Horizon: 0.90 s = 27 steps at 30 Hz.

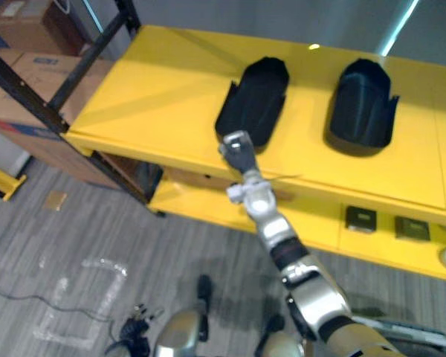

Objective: Walk over and take plastic housings, then place them on the shelf

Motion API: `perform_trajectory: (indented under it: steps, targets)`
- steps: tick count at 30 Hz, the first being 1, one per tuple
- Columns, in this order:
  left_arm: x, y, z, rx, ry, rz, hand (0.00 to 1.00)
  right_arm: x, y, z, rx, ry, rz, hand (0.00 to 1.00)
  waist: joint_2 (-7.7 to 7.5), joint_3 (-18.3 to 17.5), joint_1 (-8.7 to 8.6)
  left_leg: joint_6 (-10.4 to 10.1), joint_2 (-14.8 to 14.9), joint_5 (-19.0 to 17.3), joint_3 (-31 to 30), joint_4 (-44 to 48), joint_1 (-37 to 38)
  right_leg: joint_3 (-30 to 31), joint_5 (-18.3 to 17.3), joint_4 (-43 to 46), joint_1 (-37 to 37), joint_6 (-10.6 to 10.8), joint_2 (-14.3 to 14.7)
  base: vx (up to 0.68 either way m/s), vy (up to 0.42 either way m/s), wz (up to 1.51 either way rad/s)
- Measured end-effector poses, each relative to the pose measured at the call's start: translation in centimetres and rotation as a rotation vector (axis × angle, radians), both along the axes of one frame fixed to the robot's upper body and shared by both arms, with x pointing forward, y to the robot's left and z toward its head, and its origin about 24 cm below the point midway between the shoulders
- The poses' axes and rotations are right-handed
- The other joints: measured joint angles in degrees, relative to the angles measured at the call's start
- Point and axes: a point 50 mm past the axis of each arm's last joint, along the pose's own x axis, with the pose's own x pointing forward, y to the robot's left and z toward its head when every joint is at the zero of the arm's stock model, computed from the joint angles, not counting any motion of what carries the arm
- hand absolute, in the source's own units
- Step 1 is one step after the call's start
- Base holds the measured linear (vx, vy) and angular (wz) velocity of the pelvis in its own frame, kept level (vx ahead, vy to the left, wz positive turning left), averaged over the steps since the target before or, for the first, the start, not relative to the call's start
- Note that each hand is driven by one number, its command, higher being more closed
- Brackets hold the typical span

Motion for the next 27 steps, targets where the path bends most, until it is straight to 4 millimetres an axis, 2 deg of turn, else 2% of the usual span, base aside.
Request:
perform_trajectory:
  steps: [3,7,11,16,21,24,27]
  targets:
    - [0.2,-0.1,0.1,-0.001,-0.006,-0.004,0.00,0.6,-0.6,1.3,0.004,-0.033,-0.020,1.00,0.47,1.55,0.01,0.02,-0.27,0.00,-0.07,0.00,0.03,-0.09,-0.57,1.51,-0.56,0.01,-0.68,-0.01,-0.001,0.00]
    - [0.4,-0.1,0.2,-0.016,-0.022,0.014,0.00,1.0,-1.0,2.4,-0.026,-0.075,-0.036,1.00,0.65,1.68,0.04,0.05,-0.68,0.35,-0.24,0.02,-1.17,-0.16,-1.45,3.20,-2.34,0.17,-1.42,0.02,-0.009,0.07]
    - [1.1,-0.5,0.4,-0.017,-0.036,-0.015,0.00,1.6,-2.1,3.5,-0.044,-0.107,-0.077,1.00,1.67,2.20,0.01,0.54,-1.34,0.73,-1.50,0.04,-1.55,-0.93,-2.10,4.42,-2.46,0.34,-2.15,0.06,-0.021,0.15]
    - [1.4,-0.7,0.5,-0.019,-0.044,-0.029,0.00,2.2,-3.3,2.9,-0.069,-0.072,-0.132,1.00,2.53,2.74,0.20,0.55,-1.57,0.75,-1.59,0.04,-1.50,-1.17,-3.36,6.12,-2.92,0.29,-2.73,0.04,-0.030,0.04]
    - [1.9,-1.0,0.8,-0.021,-0.065,-0.043,0.00,2.4,-4.1,3.4,-0.090,-0.090,-0.162,1.00,2.89,2.92,0.21,0.51,-1.41,0.77,-1.53,0.04,-1.52,-1.02,-4.08,7.23,-3.48,0.13,-2.81,0.02,-0.038,-0.01]
    - [2.3,-1.6,1.0,-0.026,-0.079,-0.073,0.00,2.5,-4.7,4.0,-0.108,-0.112,-0.180,1.00,3.67,3.29,0.18,0.50,-1.38,0.77,-1.52,0.04,-1.60,-0.90,-4.12,7.44,-3.73,0.12,-2.82,0.00,0.000,0.00]
    - [2.3,-1.5,1.0,-0.025,-0.082,-0.074,0.00,2.4,-4.6,4.5,-0.106,-0.152,-0.166,1.00,3.67,3.29,0.15,0.48,-1.24,0.79,-1.28,0.04,-1.73,-0.47,-4.14,7.59,-4.21,0.09,-2.73,0.01,-0.026,-0.05]
